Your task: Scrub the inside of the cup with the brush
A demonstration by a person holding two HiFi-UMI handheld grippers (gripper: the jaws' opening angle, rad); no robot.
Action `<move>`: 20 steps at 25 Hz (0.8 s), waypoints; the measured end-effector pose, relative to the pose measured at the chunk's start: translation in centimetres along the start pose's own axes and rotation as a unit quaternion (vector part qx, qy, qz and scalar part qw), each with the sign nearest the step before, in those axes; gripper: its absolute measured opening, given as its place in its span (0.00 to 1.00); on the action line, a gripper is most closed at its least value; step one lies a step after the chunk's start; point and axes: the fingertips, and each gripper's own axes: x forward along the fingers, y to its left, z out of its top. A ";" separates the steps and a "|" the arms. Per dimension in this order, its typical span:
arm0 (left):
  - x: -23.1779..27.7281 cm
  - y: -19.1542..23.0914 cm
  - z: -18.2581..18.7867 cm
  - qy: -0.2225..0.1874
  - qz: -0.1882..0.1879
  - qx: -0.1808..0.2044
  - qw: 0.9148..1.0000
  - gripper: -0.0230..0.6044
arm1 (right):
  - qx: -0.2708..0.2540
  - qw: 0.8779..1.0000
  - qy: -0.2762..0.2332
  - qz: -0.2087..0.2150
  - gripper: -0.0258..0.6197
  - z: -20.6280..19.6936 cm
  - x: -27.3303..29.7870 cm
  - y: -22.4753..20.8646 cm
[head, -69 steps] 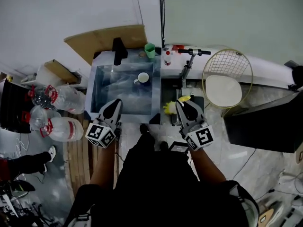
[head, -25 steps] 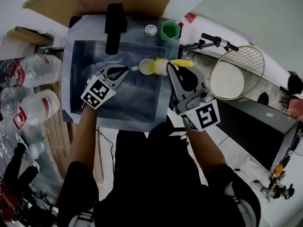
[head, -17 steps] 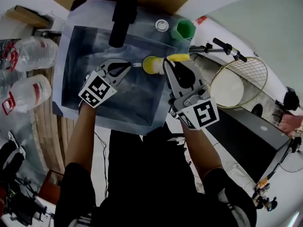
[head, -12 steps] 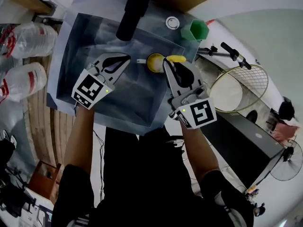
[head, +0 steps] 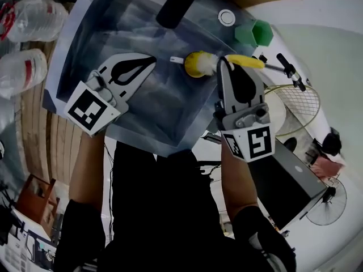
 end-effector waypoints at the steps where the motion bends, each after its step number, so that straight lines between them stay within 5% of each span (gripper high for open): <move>1: -0.3 -0.1 -0.2 0.002 0.001 -0.001 1.000 0.06 | -0.011 1.000 -0.011 -0.002 0.11 0.8 0.0 0.0; 11: -0.1 -1.7 -1.6 0.015 -0.016 0.002 1.000 0.06 | -0.005 0.998 0.057 0.009 0.11 -5.3 1.8 1.1; 20: -0.1 -2.5 -1.4 0.014 -0.026 0.001 1.000 0.06 | 0.011 1.000 -0.004 0.011 0.11 0.0 0.8 0.8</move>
